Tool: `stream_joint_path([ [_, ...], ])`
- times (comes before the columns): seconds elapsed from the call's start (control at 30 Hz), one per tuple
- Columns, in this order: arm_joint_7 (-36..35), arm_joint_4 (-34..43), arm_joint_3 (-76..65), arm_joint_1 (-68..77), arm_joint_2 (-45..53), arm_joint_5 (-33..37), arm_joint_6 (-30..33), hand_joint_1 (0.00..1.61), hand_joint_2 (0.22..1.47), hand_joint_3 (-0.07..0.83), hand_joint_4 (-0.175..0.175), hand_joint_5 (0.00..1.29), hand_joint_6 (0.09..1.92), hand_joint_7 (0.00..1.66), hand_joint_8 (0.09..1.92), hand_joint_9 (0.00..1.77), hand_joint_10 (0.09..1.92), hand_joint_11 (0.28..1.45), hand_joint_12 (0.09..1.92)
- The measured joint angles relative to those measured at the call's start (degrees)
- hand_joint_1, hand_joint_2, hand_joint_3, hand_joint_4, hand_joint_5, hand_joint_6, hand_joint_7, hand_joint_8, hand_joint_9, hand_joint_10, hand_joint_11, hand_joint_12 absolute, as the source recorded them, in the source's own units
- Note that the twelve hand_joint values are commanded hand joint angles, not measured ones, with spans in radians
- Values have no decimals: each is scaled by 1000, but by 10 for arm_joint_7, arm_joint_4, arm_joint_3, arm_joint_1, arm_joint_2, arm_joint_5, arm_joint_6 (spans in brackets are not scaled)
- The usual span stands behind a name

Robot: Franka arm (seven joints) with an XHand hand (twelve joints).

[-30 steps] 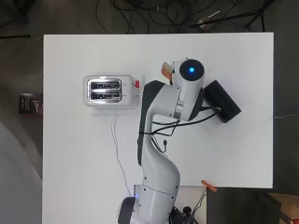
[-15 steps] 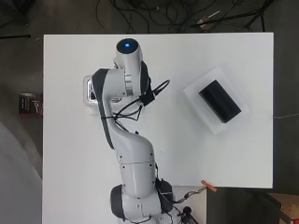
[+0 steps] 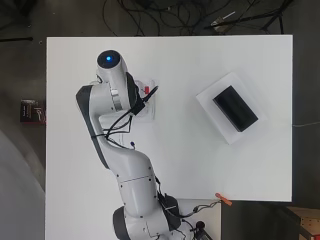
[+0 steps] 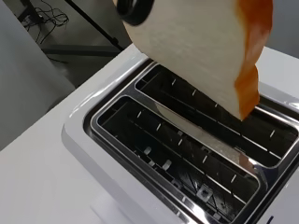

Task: Teleoperate dual arm-hand system to toast a bread

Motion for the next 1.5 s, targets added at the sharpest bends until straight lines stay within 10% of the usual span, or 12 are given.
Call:
stream_joint_path([
  [0.27,18,0,-17,0,23,-13,-10,1244,1143,-4,-175,763,1195,1122,876,1439,87,750,223],
  [0.3,20,-10,-19,1,23,-19,-3,1010,1146,-3,-106,699,867,1080,682,1393,87,740,181],
  [0.4,30,-39,-22,2,23,-39,22,197,764,-25,-33,120,129,215,108,327,87,436,87],
  [0.47,56,-42,-22,5,23,-50,22,45,726,-5,8,28,87,52,87,128,87,385,87],
  [0.6,147,-51,-35,4,-3,-40,58,1,950,12,34,127,87,250,87,354,87,414,87],
  [0.87,175,-128,-133,-16,-28,-25,131,0,1039,12,-31,188,87,332,87,426,87,409,87],
  [0.93,176,-130,-150,-18,-28,-20,144,0,1029,4,-58,190,87,569,87,723,87,522,87],
  [1.0,166,-145,-156,-21,-25,-6,159,12,1039,7,-102,240,87,946,1124,1156,1277,780,1096],
  [1.07,147,-169,-162,-25,-21,21,174,40,1042,4,-122,252,87,1088,1727,1383,1762,944,1704],
  [1.27,114,-214,-174,-32,1,55,228,135,1046,-1,-108,259,87,1099,1920,1454,1920,1096,1919],
  [1.5,91,-206,-176,-36,48,76,232,150,1025,-3,-74,201,87,966,1920,1261,1920,812,1889],
])
